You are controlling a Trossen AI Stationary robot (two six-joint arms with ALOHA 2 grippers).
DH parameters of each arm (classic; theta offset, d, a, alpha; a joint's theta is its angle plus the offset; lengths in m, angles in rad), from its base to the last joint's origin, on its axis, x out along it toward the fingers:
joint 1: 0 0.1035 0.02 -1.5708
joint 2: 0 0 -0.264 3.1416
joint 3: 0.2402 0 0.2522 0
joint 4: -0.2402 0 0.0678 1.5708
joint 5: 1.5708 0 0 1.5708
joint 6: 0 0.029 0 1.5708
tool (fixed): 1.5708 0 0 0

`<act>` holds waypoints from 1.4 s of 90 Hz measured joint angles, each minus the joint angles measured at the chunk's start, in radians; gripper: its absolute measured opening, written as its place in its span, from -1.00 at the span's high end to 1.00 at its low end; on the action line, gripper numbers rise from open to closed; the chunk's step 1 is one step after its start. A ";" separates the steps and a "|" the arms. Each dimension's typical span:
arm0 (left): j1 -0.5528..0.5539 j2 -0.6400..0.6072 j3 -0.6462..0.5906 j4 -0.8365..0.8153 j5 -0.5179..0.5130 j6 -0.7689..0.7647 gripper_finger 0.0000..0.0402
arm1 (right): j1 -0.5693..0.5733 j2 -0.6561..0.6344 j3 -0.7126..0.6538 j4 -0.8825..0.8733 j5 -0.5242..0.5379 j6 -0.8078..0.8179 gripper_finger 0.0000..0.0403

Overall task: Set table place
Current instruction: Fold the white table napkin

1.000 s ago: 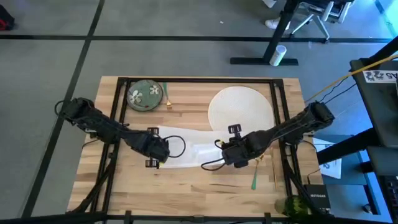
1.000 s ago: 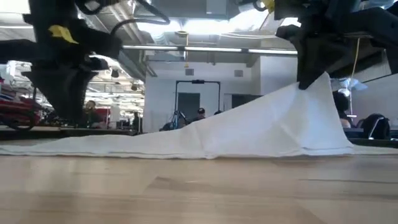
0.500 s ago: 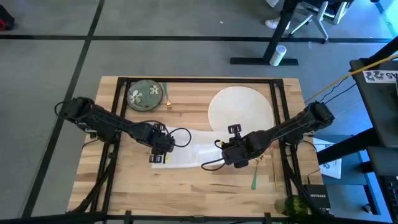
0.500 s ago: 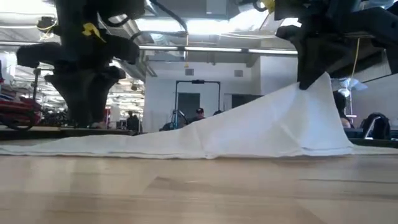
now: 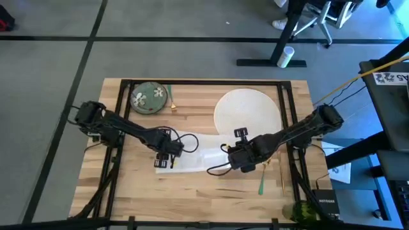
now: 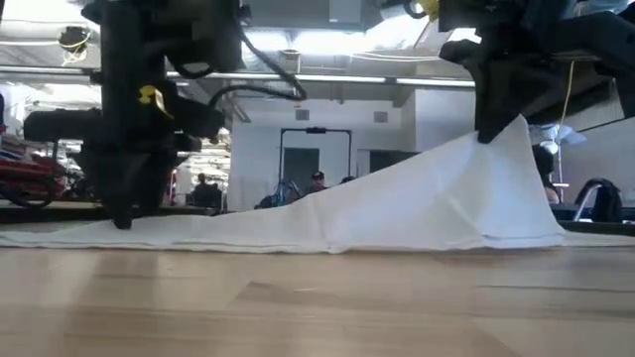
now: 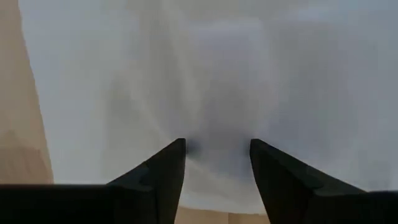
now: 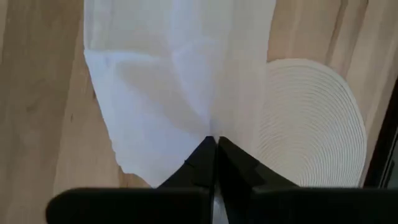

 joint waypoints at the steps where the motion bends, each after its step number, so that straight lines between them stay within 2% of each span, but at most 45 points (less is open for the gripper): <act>1: 0.000 0.004 0.000 0.000 0.000 -0.001 0.17 | 0.000 0.000 0.000 0.000 0.000 0.000 1.00; 15: -0.002 0.046 0.004 0.003 0.004 -0.007 0.33 | 0.001 0.000 0.000 0.001 0.001 0.000 1.00; 33: -0.015 0.050 0.003 -0.009 -0.021 -0.009 0.88 | 0.001 0.000 0.000 -0.002 0.003 -0.001 1.00; 38: -0.015 0.045 0.003 -0.019 -0.020 -0.020 0.95 | 0.001 0.000 0.000 -0.002 0.004 -0.004 1.00; 75: -0.032 -0.048 -0.002 -0.143 -0.086 -0.103 1.00 | 0.000 0.001 0.000 -0.007 0.016 -0.006 1.00; 96: -0.031 -0.135 0.006 -0.226 -0.177 -0.138 1.00 | 0.000 0.001 0.000 -0.030 0.041 -0.007 1.00; 126: -0.029 -0.267 0.094 -0.411 -0.332 -0.198 1.00 | 0.000 0.001 0.001 -0.073 0.128 -0.006 1.00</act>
